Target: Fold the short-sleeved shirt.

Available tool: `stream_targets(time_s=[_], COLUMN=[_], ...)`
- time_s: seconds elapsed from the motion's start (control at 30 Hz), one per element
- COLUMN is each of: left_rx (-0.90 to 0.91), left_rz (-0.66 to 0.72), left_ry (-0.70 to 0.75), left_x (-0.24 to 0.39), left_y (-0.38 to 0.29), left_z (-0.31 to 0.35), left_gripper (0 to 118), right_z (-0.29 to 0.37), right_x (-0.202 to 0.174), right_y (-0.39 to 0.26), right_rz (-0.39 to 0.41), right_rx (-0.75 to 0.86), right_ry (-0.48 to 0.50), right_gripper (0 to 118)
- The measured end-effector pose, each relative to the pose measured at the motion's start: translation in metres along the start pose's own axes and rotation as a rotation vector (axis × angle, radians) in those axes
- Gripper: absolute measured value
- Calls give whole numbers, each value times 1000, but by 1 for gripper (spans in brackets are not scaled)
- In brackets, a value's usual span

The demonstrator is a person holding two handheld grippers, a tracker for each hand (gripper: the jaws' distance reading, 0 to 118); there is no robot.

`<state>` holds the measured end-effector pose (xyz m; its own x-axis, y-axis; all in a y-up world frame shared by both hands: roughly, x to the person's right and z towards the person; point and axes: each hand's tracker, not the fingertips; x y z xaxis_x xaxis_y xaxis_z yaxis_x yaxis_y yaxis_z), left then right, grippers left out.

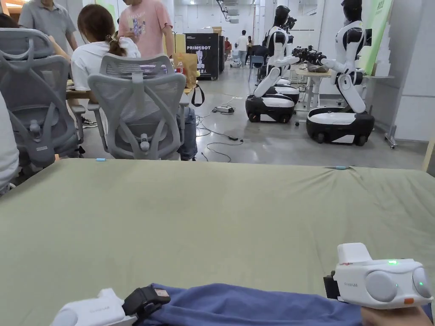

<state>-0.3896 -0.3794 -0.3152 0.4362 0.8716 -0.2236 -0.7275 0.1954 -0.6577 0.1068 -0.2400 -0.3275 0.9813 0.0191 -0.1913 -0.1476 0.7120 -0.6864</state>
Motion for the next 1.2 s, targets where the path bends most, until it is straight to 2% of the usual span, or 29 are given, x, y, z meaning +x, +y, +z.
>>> stream_targets(time_s=[0.1, 0.13, 0.17, 0.2, 0.23, 0.27, 0.33, 0.4, 0.43, 0.57, 0.67, 0.77, 0.83, 0.97, 1.07, 1.13, 1.17, 1.2], left_rx=[-4, -26, -40, -57, -49, -20, 14, 66, 83, 118, 109, 110, 93, 25, 29, 22, 18, -3], left_rz=[57, 56, 49, -6, -72, -171, -301, -427, -475, -691, -930, -1248, -1378, -1482, -1572, -1567, -1570, -1567], left_ry=[-125, -124, -102, -12, 76, 183, 180, 281, 282, 488, 571, 654, 641, 621, 718, 716, 710, 687], left_x=[2, 7, 12, 18, 25, 32, 44, 59, 62, 80, 113, 150, 170, 189, 191, 190, 191, 193], left_y=[-2, -3, -7, -12, -16, -19, -19, -19, -15, -12, -45, -97, -136, -204, -235, -237, -236, -235], left_z=[-21, -30, -39, -47, -53, -52, -46, -29, -19, -2, -13, -44, -68, -121, -152, -160, -160, -157], left_gripper=[101, 94, 71, 33, 10, 10, 9, 9, 9, 9, 9, 9, 8, 8, 8, 9, 20, 39], right_z=[3, 4, 4, 6, 6, 7, 8, 7, 5, -1, -3, -5, -4, 2, 9, 13, 15, 16], right_x=[4, 6, 6, 6, 6, 6, 6, 5, 4, -2, -8, -7, -3, 9, 20, 26, 29, 32], right_y=[-2, -3, -3, -3, -3, -3, -2, -2, -2, -2, -7, -11, -13, -17, -20, -22, -23, -24], right_rz=[-18, -23, -27, -33, -35, -35, -31, -32, -28, -1, 41, 31, 20, 24, 27, 15, 13, 13], right_rx=[-1, 0, 1, 4, 6, 6, 8, 12, 11, 15, 45, 44, 45, 61, 72, 79, 82, 87], right_ry=[1, 1, 1, -1, 0, 2, 20, 28, 32, 25, -35, -26, -24, -21, -21, -8, 4, 13], right_gripper=[0, 0, 0, 0, 0, 0, 0, 0, 0, 0, 0, 0, 0, 0, 0, 0, 0, 0])
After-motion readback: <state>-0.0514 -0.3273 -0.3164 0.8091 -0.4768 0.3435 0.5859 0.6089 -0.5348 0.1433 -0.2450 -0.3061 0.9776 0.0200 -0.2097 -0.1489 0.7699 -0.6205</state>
